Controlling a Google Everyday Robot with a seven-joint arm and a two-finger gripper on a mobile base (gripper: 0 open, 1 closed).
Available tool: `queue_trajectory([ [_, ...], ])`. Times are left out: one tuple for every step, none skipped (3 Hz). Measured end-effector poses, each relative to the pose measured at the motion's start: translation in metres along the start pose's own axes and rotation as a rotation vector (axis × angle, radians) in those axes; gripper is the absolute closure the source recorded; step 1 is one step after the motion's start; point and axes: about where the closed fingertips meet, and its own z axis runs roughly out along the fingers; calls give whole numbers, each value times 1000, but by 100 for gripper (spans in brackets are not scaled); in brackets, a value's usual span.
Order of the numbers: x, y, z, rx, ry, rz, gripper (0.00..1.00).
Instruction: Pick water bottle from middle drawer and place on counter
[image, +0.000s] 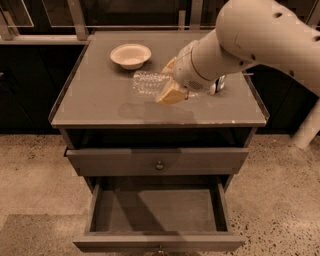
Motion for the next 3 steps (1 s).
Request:
queue_trajectory([
  [12,12,33,-65,-51,26,100],
  [22,33,76,-143,-113,83,100],
  [18,30,72,-143,-113,83,82],
])
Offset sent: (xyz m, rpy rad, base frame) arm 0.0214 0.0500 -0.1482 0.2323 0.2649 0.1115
